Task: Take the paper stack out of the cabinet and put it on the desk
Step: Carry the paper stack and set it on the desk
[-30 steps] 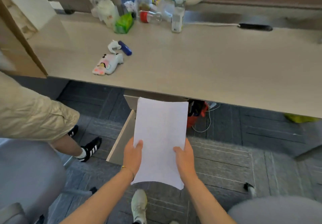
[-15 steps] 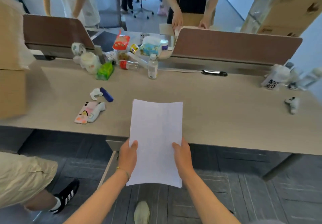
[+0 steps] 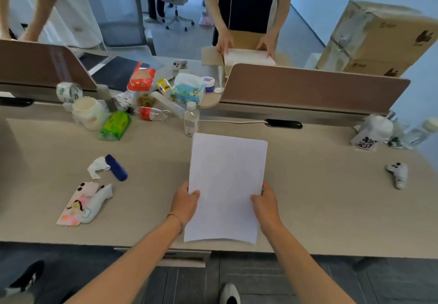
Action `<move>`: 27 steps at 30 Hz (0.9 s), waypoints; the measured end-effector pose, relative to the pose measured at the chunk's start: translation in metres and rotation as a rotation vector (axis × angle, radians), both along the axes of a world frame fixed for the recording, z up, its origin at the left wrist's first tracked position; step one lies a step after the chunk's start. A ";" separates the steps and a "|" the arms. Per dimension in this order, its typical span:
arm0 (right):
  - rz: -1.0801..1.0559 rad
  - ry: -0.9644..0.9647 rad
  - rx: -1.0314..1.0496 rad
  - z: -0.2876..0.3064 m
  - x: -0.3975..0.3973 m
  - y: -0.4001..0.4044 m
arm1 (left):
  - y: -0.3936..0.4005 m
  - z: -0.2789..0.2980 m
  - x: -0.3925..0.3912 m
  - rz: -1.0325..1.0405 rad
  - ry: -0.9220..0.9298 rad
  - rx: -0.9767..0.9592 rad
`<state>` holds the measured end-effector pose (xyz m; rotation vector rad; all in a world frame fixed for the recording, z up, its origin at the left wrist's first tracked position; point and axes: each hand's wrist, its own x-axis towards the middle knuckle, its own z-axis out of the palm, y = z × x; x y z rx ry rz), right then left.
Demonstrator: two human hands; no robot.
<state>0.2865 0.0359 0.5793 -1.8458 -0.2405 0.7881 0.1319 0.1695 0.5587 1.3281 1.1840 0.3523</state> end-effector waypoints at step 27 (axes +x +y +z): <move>-0.039 0.112 0.210 -0.080 0.159 0.143 | 0.119 -0.063 0.179 0.431 -0.106 0.047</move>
